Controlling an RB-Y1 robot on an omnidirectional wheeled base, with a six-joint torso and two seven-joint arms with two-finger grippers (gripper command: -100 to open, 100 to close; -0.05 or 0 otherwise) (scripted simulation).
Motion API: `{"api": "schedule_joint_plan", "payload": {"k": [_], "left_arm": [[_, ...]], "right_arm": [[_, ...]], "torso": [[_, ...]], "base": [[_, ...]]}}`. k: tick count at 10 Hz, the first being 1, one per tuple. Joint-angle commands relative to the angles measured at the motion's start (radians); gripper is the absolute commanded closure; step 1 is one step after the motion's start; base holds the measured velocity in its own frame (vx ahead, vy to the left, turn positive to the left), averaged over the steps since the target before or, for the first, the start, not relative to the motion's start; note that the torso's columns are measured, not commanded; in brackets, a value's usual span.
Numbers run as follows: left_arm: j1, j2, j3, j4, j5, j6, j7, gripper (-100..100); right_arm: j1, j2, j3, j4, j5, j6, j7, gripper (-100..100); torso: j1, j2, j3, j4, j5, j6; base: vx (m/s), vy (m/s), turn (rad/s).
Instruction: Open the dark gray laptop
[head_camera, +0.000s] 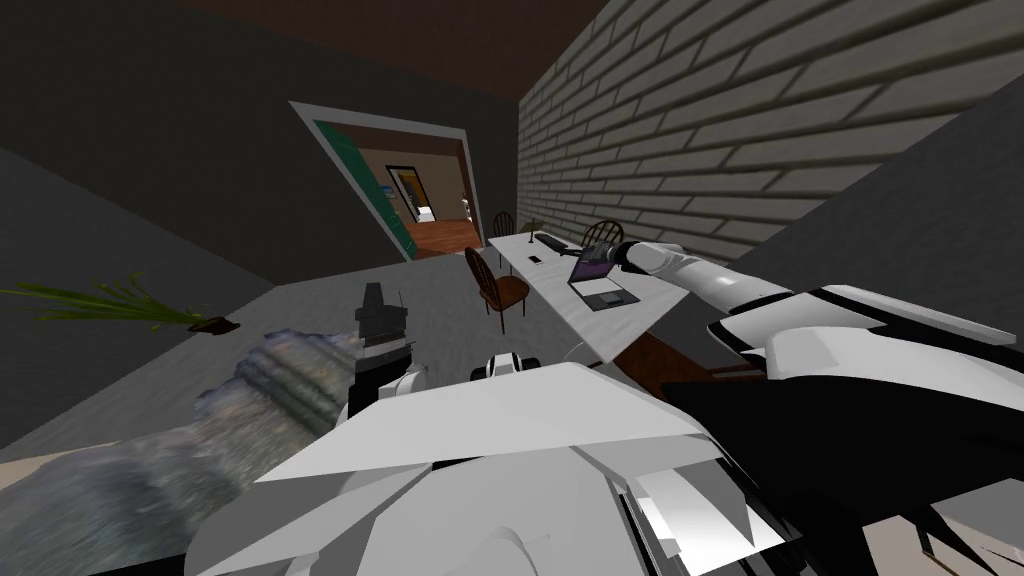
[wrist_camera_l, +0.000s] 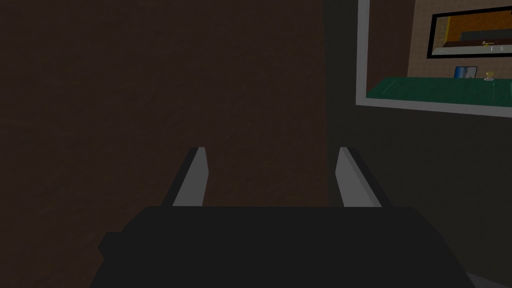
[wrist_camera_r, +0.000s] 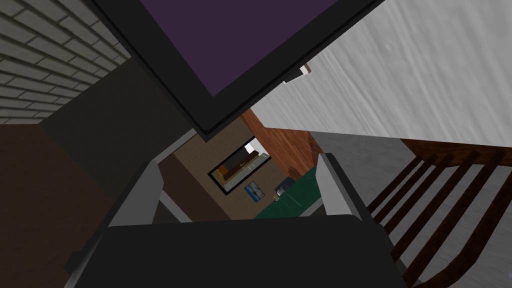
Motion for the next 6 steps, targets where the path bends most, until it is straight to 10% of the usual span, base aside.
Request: {"api": "schedule_joint_plan", "payload": {"k": [1, 6], "left_arm": [[0.0, 0.0, 0.0, 0.0, 0.0, 0.0, 0.0, 0], [0.0, 0.0, 0.0, 0.0, 0.0, 0.0, 0.0, 0]], "right_arm": [[0.039, -0.024, 0.001, 0.039, -0.077, 0.008, 0.066, -100], [0.078, -0.048, 0.001, 0.078, -0.208, 0.017, 0.176, -100]], "torso": [[0.001, 0.001, 0.0, 0.0, 0.0, -0.001], [-0.001, 0.002, 0.001, 0.001, 0.0, 0.0]], "base": [[-0.025, 0.02, 0.152], [-0.01, 0.011, 0.079]]}}
